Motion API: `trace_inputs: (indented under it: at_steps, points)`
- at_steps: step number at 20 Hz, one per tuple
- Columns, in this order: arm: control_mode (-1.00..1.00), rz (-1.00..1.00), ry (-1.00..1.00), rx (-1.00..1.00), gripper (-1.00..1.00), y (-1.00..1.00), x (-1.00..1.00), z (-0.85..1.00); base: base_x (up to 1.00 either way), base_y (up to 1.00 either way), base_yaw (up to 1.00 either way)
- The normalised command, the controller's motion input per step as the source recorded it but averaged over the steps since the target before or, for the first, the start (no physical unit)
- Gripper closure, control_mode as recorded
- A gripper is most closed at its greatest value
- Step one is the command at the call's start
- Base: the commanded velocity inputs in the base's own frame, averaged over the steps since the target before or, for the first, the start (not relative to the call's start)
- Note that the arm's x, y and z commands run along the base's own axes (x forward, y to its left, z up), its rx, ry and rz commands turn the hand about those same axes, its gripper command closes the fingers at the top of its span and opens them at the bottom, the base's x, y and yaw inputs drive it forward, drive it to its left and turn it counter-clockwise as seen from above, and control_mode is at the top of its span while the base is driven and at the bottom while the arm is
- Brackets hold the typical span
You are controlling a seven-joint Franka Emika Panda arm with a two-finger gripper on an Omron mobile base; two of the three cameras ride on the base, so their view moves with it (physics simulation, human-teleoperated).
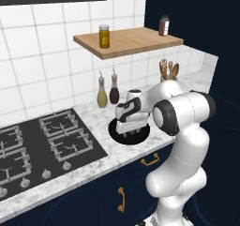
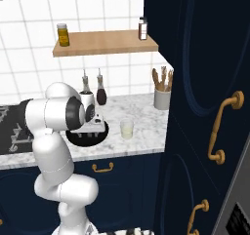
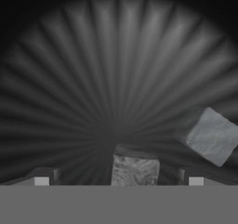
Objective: Grab a lemon wedge from the fridge and one ice cube from the ice bowl, and put them in the glass of lemonade.
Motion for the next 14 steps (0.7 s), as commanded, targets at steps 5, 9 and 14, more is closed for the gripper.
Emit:
trace_inputs:
  at_steps: [5, 9, 14]
  points:
    - [-1.00, 0.00, -0.02, 0.00, -1.00, 0.00, 0.08, -0.05, 0.00, 0.00, 0.00]
    - [-1.00, 0.00, -0.01, 0.00, -1.00, 0.00, 0.02, -0.24, 0.00, 0.00, 0.00]
    - [-1.00, 0.00, 0.00, 0.00, -1.00, 0.00, 0.00, 0.00, 0.00, 0.00, 0.00]
